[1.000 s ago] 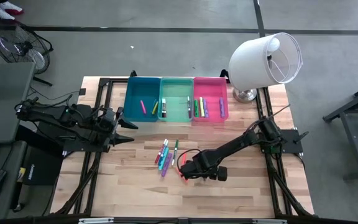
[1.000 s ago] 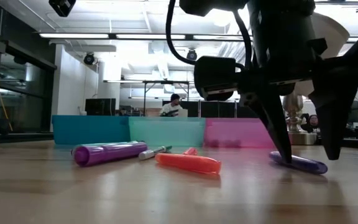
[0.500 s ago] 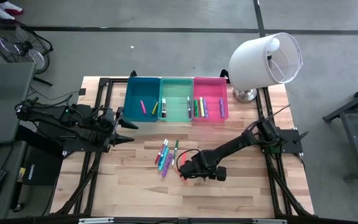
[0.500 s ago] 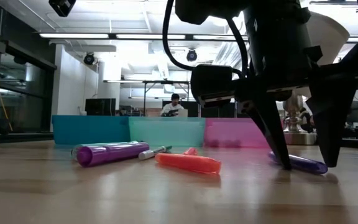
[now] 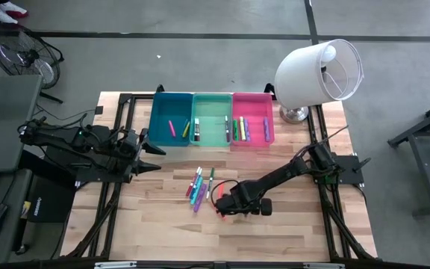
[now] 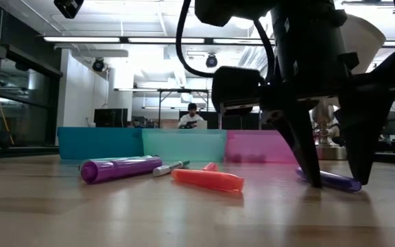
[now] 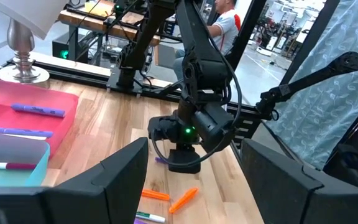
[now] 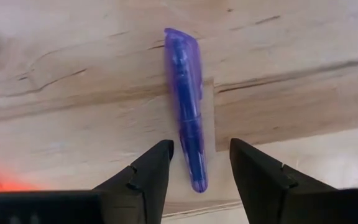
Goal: Pick & Place Markers
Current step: Put the purple pen into the blue bin
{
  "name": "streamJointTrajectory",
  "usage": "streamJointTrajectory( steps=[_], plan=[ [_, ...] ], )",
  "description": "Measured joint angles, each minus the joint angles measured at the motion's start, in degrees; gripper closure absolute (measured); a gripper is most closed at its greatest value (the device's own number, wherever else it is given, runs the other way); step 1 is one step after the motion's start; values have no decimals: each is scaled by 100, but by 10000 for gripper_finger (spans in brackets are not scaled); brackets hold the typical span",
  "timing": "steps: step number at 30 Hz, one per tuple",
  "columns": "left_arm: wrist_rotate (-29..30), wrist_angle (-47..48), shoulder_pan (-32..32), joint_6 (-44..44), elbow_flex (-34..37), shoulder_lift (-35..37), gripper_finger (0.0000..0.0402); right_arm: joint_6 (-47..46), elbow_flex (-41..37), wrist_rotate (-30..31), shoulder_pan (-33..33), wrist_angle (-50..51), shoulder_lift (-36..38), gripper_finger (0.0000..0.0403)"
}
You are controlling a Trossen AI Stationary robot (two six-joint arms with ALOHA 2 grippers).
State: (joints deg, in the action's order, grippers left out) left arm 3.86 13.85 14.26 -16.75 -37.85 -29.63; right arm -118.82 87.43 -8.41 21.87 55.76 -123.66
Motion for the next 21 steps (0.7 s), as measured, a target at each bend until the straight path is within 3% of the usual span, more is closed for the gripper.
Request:
streamJointTrajectory(
  steps=[9,15,21],
  plan=[
    [0,1,0,-2,0,0,149,1105,-5,399,-130,153,0,276],
    [2,2,0,-20,0,0,149,1818,-7,335,-320,207,-4,291],
    [32,2,2,-20,0,0,149,1880,-10,492,-339,246,-4,326]
  ],
)
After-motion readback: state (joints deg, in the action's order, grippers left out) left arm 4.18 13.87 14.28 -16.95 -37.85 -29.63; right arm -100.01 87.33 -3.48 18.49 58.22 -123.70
